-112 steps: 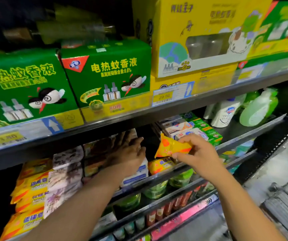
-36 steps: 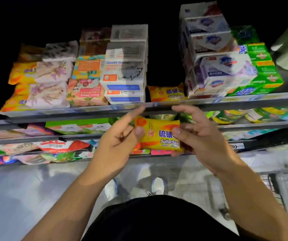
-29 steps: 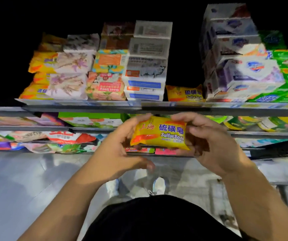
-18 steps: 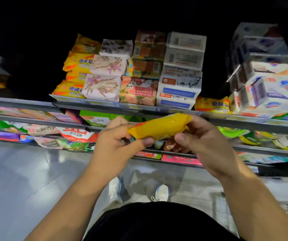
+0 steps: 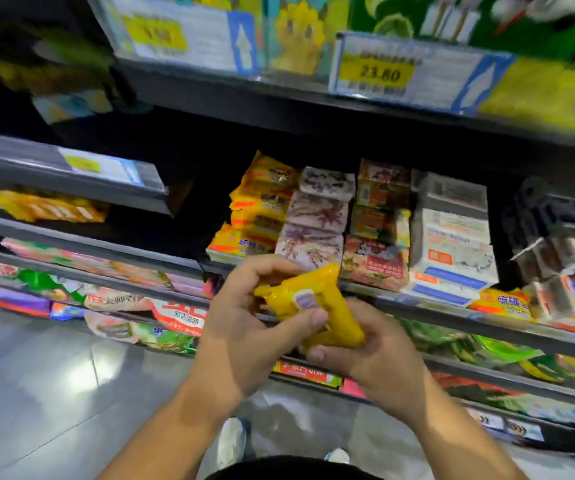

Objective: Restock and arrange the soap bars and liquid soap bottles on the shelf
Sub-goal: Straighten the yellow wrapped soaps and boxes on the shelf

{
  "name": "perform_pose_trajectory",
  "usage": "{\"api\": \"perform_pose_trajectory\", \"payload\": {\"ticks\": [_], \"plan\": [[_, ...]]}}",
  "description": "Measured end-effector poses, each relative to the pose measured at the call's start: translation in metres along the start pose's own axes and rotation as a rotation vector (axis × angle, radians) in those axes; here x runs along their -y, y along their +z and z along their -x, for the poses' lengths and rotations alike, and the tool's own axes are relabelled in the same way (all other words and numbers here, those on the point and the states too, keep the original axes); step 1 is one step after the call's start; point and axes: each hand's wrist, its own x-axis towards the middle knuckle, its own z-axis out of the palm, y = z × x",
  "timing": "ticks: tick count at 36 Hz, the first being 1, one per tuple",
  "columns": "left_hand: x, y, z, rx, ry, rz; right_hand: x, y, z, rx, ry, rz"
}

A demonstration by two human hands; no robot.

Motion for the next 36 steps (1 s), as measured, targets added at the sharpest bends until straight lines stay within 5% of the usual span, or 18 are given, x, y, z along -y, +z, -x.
{"api": "perform_pose_trajectory", "payload": {"ticks": [5, 16, 20, 27, 33, 36], "plan": [[-0.005, -0.036, -0.006, 0.085, 0.001, -0.115, 0.007, 0.029, -0.016, 0.042, 0.039, 0.015], [0.006, -0.11, -0.02, 0.162, -0.108, -0.206, 0.047, 0.058, -0.042, -0.174, -0.133, 0.046], [0.013, -0.122, -0.021, 0.209, -0.167, -0.111, 0.052, 0.086, -0.05, -0.152, -0.112, -0.057], [-0.003, -0.132, -0.041, -0.007, -0.477, 0.372, 0.057, 0.091, -0.062, -0.179, -0.006, 0.085], [0.003, -0.14, -0.051, 0.205, -0.659, 0.061, 0.032, 0.099, -0.063, -0.167, 0.274, 0.06], [-0.002, -0.143, -0.052, 0.278, -0.621, 0.023, 0.027, 0.094, -0.062, -0.143, 0.266, 0.023]]}}
